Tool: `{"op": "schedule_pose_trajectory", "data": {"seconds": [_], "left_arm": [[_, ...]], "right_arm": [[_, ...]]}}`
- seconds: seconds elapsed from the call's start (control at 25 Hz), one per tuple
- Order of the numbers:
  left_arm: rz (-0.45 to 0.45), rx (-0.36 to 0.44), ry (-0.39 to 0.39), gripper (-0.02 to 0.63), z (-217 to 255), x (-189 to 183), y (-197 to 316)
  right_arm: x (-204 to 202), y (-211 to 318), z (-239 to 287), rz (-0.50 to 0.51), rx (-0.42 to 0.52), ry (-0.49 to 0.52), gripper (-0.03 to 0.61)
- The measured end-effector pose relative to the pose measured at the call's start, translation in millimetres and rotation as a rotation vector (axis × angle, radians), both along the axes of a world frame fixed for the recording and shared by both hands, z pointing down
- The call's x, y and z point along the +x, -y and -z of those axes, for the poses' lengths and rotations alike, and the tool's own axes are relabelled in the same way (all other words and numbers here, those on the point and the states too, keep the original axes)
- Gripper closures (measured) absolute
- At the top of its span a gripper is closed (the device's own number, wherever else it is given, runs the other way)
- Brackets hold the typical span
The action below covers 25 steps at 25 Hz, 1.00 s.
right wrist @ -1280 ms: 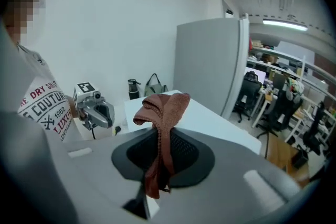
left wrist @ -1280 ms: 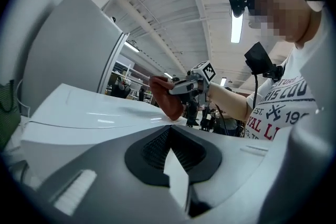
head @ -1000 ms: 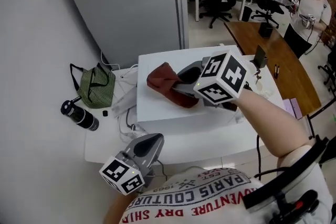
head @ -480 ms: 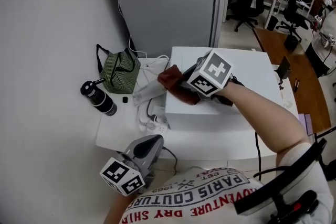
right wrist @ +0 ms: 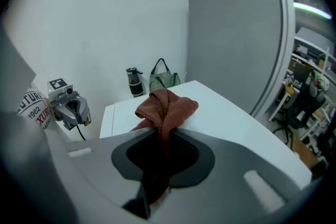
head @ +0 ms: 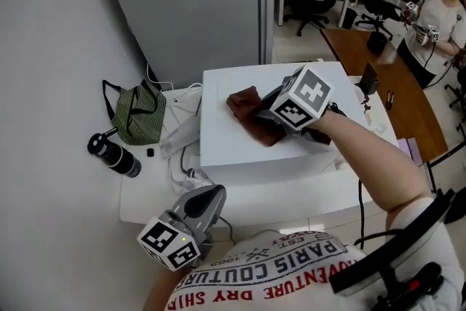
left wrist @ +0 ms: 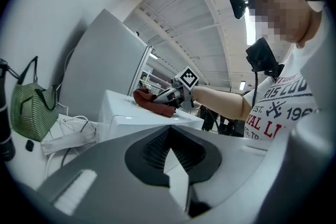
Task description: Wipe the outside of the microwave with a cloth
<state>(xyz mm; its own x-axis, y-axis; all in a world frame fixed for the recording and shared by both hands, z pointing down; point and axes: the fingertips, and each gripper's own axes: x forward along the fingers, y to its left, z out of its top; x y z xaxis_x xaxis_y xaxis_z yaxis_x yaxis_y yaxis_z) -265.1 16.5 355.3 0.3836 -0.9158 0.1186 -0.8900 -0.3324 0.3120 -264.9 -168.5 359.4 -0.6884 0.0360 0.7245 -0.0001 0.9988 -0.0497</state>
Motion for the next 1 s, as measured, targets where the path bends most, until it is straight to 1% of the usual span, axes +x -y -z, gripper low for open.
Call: {"op": "schedule_pose_trajectory", "data": {"seconds": [0.24, 0.4, 0.64, 0.72, 0.8, 0.88, 1.0], "left_arm": [[-0.139, 0.011, -0.008, 0.609, 0.9, 43.0, 38.9], [-0.261, 0.0, -0.004, 0.609, -5.2, 82.5, 62.7], [-0.364, 0.002, -0.003, 0.609, -2.7, 123.3, 83.5], [-0.396, 0.003, -0.002, 0.609, -1.4, 133.7, 86.9], [-0.412, 0.002, -0.006, 0.609, -1.6, 139.3, 88.9], [-0.415, 0.005, -0.016, 0.609, -0.3, 140.1, 90.5], [-0.406, 0.015, -0.021, 0.609, 3.3, 134.7, 89.4]], "right_arm": [[101.3, 59.1, -1.7, -0.203, -0.002, -0.019, 0.534], [178.3, 84.1, -3.1, -0.343, 0.004, -0.031, 0.534], [252.4, 102.4, -1.6, -0.464, -0.004, -0.058, 0.535], [267.4, 103.2, -1.5, -0.495, -0.005, -0.063, 0.535], [272.2, 101.7, -2.3, -0.501, 0.013, -0.071, 0.535], [272.0, 102.3, -3.1, -0.5, 0.024, -0.077, 0.535], [270.5, 102.3, -2.7, -0.495, 0.001, -0.082, 0.535]]}}
